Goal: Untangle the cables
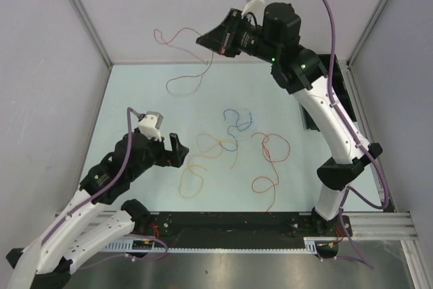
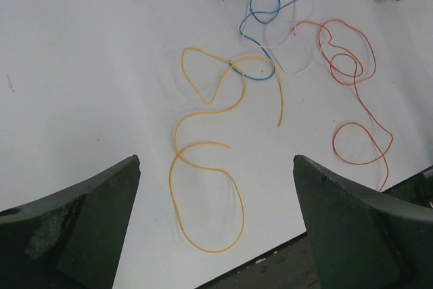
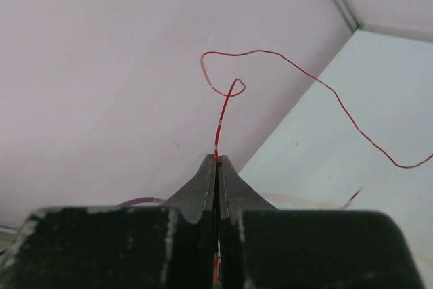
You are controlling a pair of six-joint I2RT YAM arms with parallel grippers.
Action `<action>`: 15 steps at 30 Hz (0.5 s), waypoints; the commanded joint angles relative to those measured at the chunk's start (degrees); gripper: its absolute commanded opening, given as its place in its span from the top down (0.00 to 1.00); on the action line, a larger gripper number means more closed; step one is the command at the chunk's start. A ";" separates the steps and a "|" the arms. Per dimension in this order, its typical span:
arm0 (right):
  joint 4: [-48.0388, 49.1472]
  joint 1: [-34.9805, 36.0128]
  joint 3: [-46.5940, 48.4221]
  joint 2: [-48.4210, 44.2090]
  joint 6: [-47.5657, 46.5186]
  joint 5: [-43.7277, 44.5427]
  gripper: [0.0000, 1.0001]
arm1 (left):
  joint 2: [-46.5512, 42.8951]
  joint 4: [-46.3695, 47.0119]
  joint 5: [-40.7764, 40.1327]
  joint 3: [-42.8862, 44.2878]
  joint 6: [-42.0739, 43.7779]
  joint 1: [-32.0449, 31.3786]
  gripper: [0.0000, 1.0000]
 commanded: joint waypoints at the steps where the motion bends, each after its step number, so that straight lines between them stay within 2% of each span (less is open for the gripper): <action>1: -14.09 -1.97 10.66 6.78 -7.48 4.44 1.00 | -3.02 0.44 -4.25 -0.53 -1.56 -0.22 0.00; 7: -15.60 -7.50 12.28 8.02 -9.33 6.13 1.00 | -3.28 0.09 -4.78 -0.53 -1.65 -0.13 0.00; 15: -17.54 -19.10 1.50 2.84 -11.36 9.37 1.00 | -2.58 0.44 -4.43 -0.62 -1.56 -0.22 0.00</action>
